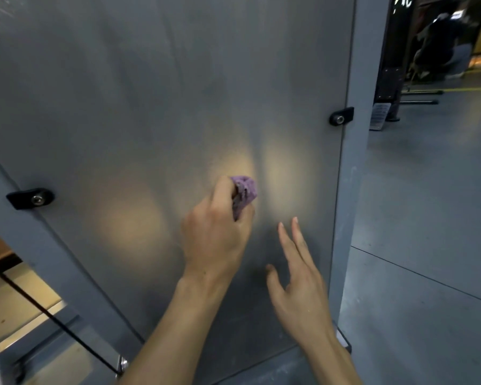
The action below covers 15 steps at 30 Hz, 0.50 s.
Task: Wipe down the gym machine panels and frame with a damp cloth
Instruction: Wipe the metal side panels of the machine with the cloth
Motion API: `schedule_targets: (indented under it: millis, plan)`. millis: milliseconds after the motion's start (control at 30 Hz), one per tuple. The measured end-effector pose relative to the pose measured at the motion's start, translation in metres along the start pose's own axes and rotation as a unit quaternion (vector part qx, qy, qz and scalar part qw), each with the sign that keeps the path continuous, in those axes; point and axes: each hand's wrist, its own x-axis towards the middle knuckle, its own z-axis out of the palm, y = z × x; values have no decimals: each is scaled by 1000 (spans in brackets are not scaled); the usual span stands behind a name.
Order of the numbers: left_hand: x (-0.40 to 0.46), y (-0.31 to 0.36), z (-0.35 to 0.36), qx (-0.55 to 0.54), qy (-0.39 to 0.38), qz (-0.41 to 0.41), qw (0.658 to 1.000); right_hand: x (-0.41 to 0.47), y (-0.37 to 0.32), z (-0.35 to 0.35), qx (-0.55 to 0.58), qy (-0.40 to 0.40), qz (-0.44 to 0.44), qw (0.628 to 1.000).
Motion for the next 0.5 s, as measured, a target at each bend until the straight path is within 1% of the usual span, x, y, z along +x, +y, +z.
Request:
schedule_targets:
  millis: [67, 133, 200, 333, 500]
  plan:
    - [10, 17, 16, -17, -11, 37, 999, 1, -4, 0, 11, -7, 1, 1000]
    - [13, 20, 20, -4, -9, 58, 998, 1, -7, 0, 8, -17, 6, 1000]
    - [7, 10, 14, 10, -11, 54, 998, 1, -7, 0, 1, -18, 11, 1000]
    - [-6, -5, 7, 28, -14, 40, 999, 1, -3, -2, 2, -13, -6, 1000]
    - [28, 38, 39, -7, -37, 89, 995, 5, 2, -6, 30, -29, 16, 999]
